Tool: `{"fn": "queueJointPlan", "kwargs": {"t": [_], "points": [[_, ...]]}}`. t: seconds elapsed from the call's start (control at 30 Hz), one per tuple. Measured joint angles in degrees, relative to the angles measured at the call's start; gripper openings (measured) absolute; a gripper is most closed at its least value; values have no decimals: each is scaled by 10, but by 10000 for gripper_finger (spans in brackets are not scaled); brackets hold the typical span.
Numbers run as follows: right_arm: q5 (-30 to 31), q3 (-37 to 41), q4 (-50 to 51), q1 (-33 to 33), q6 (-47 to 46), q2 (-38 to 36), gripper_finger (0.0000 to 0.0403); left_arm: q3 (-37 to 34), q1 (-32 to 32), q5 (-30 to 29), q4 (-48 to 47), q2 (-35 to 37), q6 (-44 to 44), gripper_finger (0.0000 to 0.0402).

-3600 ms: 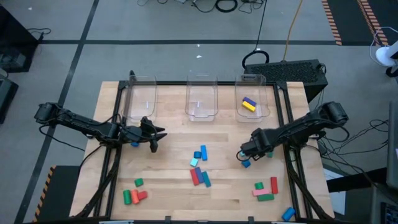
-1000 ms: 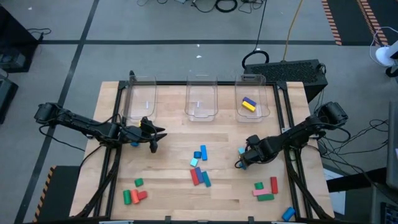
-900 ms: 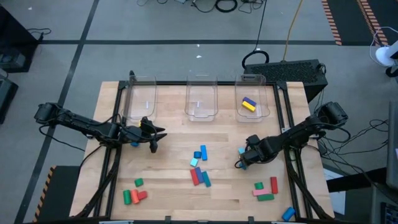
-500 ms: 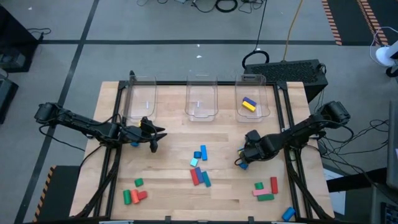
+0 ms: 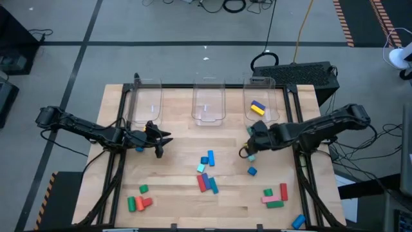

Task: Sort blocks by size
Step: Put the green rectangular block into the right transparent bin

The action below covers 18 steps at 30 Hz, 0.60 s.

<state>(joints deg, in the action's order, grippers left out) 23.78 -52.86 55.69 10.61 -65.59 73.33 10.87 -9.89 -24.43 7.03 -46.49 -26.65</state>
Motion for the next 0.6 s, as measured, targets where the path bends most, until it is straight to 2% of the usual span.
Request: {"fn": "queueJointPlan", "kwargs": {"t": [0.33,0.6], "points": [[0,-60,3,-121,171,-15,97,0,0,-2,0,0,1,136],[-31,-72,-1,-214,258,-15,98,0,0,-3,0,0,1,136]]}}
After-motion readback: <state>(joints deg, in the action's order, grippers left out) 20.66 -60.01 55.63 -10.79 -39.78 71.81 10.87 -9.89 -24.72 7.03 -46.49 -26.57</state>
